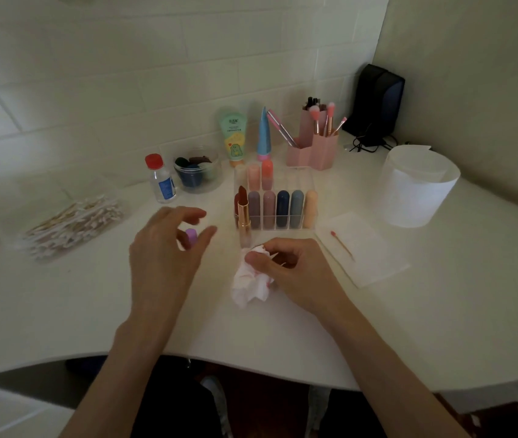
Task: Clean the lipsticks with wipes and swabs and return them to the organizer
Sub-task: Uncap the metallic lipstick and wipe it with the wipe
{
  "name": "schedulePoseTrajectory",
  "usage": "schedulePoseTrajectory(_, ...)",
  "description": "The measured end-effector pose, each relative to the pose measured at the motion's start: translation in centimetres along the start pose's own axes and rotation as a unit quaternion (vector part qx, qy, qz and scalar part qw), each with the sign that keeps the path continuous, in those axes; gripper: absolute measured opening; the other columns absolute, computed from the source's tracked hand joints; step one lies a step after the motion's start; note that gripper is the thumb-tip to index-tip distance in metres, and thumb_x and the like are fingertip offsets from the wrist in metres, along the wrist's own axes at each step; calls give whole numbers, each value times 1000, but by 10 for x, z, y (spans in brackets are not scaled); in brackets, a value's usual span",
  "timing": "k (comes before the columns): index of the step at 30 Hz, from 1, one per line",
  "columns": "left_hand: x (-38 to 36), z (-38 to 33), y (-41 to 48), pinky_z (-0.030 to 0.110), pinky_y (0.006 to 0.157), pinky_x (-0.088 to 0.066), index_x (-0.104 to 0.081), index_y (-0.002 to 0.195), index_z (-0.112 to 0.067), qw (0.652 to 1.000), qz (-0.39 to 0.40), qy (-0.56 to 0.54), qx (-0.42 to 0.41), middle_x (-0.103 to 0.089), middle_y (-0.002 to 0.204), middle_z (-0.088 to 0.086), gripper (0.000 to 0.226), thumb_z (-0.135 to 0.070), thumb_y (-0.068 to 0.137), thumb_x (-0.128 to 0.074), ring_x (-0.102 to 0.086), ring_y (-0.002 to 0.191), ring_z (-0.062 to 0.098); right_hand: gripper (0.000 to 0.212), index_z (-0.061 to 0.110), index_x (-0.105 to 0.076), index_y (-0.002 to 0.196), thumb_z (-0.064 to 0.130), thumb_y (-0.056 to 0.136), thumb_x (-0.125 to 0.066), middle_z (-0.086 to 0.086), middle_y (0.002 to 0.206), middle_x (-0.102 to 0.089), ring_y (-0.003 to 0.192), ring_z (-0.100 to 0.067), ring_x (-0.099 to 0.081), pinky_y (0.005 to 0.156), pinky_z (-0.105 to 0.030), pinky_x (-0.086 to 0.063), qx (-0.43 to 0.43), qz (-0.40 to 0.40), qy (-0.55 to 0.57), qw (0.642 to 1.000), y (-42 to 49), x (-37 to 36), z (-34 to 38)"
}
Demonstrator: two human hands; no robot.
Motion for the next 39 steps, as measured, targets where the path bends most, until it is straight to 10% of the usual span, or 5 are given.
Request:
schedulePoseTrajectory(4,-14,31,-1,39,81,-55,-62,127,-35,995,56,54,69,-47,131,-5,42,-46,88,-72,-59,102,14,9,19,-81,97,24,89,-77,3,84,-77,72,-19,-71,69,-34,-62,-9,-7,16,1000,0,-1,-3)
schedulePoseTrajectory(9,-19,45,-8,27,76,-50,-74,101,-27,982,58,-127,131,-69,97,-9,9,-31,94,-69,-65,83,9,21,16,-78,114,23,96,-71,5,97,-78,85,-11,-72,85,-32,-59,18,31,-38,999,0,-7,-9)
schedulePoseTrajectory(16,-8,41,-13,14,51,-34,-80,102,-27,816,183,-511,198,-71,88,-4,49,-56,63,-85,-44,57,8,26,18,-77,117,24,91,-75,9,100,-77,84,-9,-73,78,-23,-61,98,-38,-32,994,-5,-3,10)
schedulePoseTrajectory(24,-21,20,-21,12,43,-30,-70,105,-4,824,203,-490,200,-62,60,-3,29,-20,81,-66,-41,46,6,27,4,-70,125,11,101,-61,-5,113,-65,98,-7,-60,83,-14,-47,274,-84,-119,951,-15,-15,25)
schedulePoseTrajectory(39,-22,20,-25,33,64,-40,-77,97,-10,852,202,-451,171,-74,85,11,24,-19,75,-75,-53,56,17,24,12,-78,108,27,92,-71,9,106,-69,100,-1,-67,87,-20,-57,251,-113,-44,960,-12,-10,22)
Point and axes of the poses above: each hand's wrist, its own y-axis towards the middle knuckle, its own x-axis out of the back of the hand, z = x × y, the point moved 5 cm from there along y, towards the middle knuckle
